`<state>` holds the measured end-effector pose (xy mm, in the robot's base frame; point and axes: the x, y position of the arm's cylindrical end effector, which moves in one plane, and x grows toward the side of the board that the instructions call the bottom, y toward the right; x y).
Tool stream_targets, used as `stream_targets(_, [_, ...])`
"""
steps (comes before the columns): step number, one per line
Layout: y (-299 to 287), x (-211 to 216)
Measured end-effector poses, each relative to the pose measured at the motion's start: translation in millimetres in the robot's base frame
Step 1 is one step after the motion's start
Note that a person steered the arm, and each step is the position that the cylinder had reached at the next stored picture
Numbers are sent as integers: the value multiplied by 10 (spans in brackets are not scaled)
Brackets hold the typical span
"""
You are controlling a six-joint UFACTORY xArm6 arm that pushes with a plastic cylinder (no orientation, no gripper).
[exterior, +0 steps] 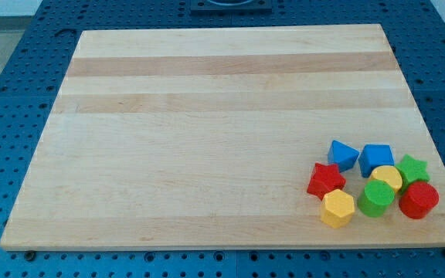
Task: Push the arm above the red circle
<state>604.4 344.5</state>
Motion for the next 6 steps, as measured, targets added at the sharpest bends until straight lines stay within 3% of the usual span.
stream_targets(2, [-661,21])
stream_targets(6, [-1595,-649])
